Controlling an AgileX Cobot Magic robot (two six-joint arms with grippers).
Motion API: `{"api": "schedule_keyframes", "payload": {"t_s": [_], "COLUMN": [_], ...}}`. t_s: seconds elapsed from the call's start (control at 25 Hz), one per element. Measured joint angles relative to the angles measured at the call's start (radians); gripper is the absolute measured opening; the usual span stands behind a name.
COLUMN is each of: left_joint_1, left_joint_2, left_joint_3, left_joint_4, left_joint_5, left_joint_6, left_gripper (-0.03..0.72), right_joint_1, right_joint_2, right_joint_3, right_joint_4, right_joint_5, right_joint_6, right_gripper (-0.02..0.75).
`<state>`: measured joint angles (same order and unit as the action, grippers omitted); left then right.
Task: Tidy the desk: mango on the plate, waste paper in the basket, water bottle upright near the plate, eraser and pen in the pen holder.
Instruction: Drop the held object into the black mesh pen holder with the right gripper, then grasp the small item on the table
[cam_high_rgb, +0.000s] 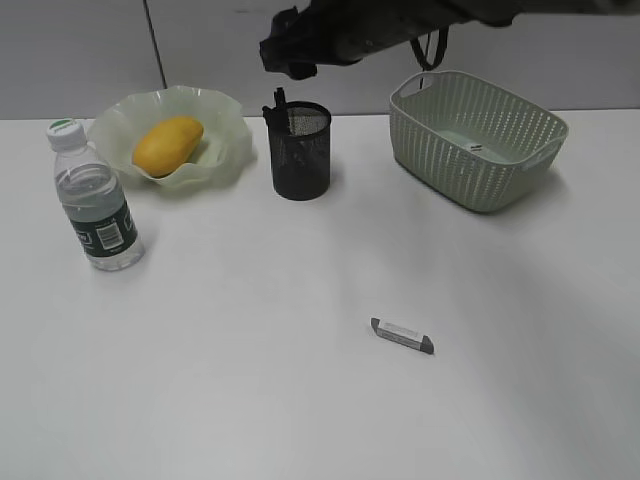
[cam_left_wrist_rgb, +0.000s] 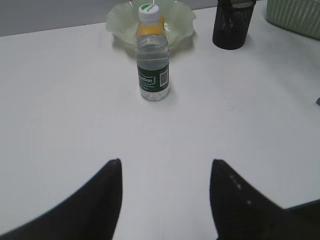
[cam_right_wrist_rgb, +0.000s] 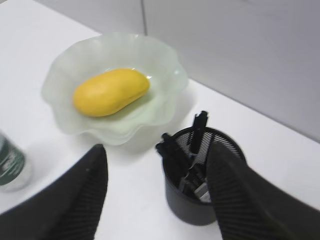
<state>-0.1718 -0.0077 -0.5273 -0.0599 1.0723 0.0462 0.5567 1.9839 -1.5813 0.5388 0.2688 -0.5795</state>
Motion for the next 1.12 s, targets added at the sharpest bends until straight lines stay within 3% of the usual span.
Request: {"api": "schedule_keyframes", "payload": {"t_s": [0.24, 0.44, 0.56, 0.8, 0.96, 1.12], "left_joint_1": [0.0, 0.0, 0.0, 0.0, 0.0, 0.0], "left_joint_2": [0.0, 0.0, 0.0, 0.007, 0.089, 0.244], "left_joint_3": [0.0, 0.0, 0.0, 0.0, -0.003, -0.041], "left_joint_4": [0.0, 0.0, 0.0, -0.001, -0.003, -0.011], "left_joint_5": [0.0, -0.001, -0.001, -0.002, 0.005, 0.007], "left_joint_6": [0.0, 0.0, 0.0, 0.0, 0.004, 0.082], "left_gripper": [0.407, 0.388, 0.385, 0.385, 0.385, 0.385], "right_joint_1": [0.0, 0.0, -0.007, -0.081, -0.21, -0.371], "right_joint_2": [-0.036, -0.037, -0.038, -0.042, -0.085, -0.176], "right_joint_3": [-0.144, -0.241, -0.253, -0.253, -0.227, -0.131], "right_joint_4": [-0.146, -0.404, -0.539, -0.532, -0.516, -0.507], "right_joint_5": [0.504, 0.875, 0.932, 0.938, 0.938, 0.938], "right_joint_6": [0.108, 0.272, 0.366, 0.455, 0.468, 0.471], "right_gripper": [0.45, 0.447, 0.447, 0.447, 0.447, 0.447]}}
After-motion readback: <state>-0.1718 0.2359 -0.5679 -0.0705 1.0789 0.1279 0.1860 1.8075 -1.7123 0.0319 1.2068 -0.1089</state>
